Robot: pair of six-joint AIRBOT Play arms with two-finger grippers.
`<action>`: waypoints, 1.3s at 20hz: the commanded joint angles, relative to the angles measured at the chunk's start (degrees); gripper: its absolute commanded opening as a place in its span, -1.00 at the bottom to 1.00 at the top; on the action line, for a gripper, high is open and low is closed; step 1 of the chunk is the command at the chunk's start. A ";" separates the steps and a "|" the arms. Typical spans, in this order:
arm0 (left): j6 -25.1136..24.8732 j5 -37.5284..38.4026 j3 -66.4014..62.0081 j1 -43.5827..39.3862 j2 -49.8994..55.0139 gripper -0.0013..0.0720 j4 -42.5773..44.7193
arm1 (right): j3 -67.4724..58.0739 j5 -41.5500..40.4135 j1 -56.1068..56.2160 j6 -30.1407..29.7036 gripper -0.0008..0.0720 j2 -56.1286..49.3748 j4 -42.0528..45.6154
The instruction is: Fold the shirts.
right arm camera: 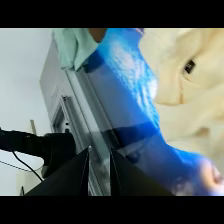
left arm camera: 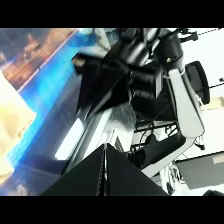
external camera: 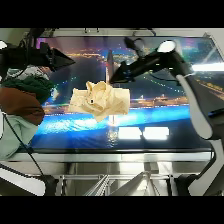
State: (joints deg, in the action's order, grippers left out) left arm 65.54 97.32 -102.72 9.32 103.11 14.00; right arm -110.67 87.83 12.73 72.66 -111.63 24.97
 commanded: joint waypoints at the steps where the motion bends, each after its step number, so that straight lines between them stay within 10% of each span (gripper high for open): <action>1: -1.92 1.44 5.60 3.69 -1.99 -0.94 2.58 | 8.31 2.60 -6.36 1.55 -0.59 5.62 8.85; 3: -3.96 -1.55 12.92 5.79 -4.96 -0.94 6.03 | 15.39 -2.34 -9.07 2.29 -0.57 8.48 14.91; 5: -6.10 -4.46 19.47 8.02 -7.74 -0.94 7.48 | 21.64 -9.09 -11.06 5.90 0.49 9.31 18.16; 6: -6.62 -5.33 21.79 9.14 -8.79 -0.94 7.41 | 23.80 -12.11 -11.58 6.62 0.71 8.81 17.81; 15: -6.58 -6.45 26.80 9.94 -13.57 -0.94 6.97 | 26.29 -22.18 -5.18 7.10 0.70 -4.57 2.80; 16: -6.58 -6.47 26.80 9.75 -13.88 -0.94 6.97 | 26.29 -22.80 -3.93 7.08 0.67 -5.35 1.51; 20: -6.60 -6.23 26.80 9.22 -14.27 -0.94 7.06 | 26.18 -25.75 -0.37 -1.25 -0.75 -6.34 -9.11; 26: -6.62 -4.42 26.80 9.27 -14.27 -0.94 7.04 | 25.83 -17.94 -4.81 -2.99 -0.89 4.22 -6.99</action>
State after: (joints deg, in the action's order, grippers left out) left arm 58.89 91.88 -75.94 18.61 88.90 21.06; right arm -84.75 66.02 10.22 70.41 -112.84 16.45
